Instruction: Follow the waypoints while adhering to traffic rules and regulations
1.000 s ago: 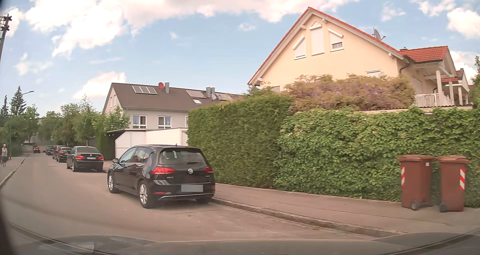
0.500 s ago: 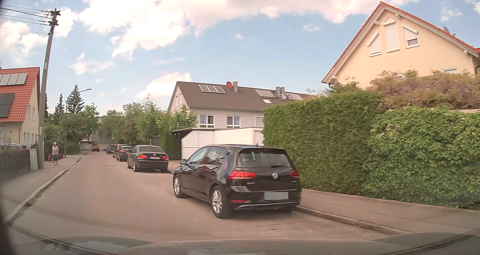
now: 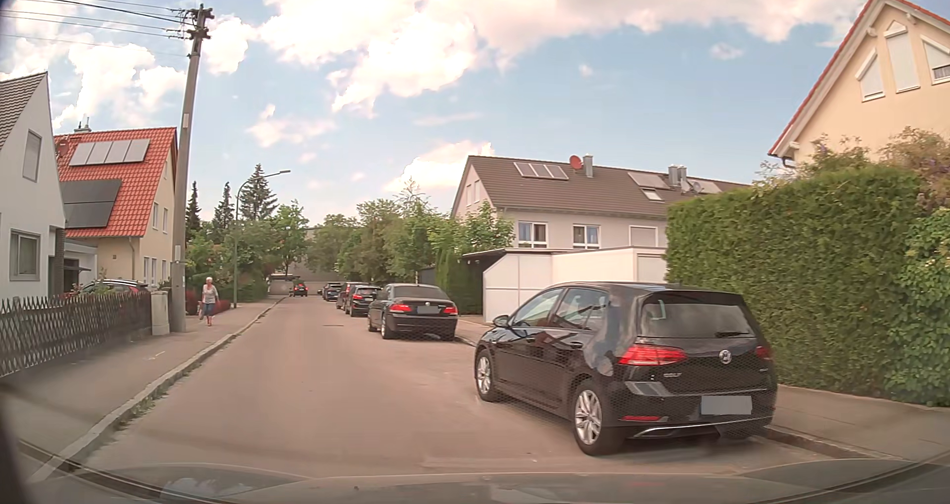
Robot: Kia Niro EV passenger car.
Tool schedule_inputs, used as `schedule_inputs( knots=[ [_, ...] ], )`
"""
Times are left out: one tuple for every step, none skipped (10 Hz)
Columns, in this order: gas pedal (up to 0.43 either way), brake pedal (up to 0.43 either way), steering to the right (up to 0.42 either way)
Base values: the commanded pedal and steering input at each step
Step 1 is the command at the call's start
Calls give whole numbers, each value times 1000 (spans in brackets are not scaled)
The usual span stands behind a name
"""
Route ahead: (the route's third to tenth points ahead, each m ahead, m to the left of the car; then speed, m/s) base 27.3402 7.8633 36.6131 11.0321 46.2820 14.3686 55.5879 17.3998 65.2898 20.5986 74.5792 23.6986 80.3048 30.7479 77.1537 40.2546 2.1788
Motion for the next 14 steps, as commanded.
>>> schedule_inputs(
  knots=[
    [79, 24, -673],
    [87, 18, -639],
    [87, 18, -593],
    [87, 18, -543],
    [87, 18, -507],
    [87, 18, -463],
    [87, 18, -417],
    [87, 24, -371],
    [87, 18, -336],
    [79, 18, -260],
    [67, 24, -179],
    [67, 18, -138],
    [67, 18, -104],
    [67, 24, -74]
  ],
)
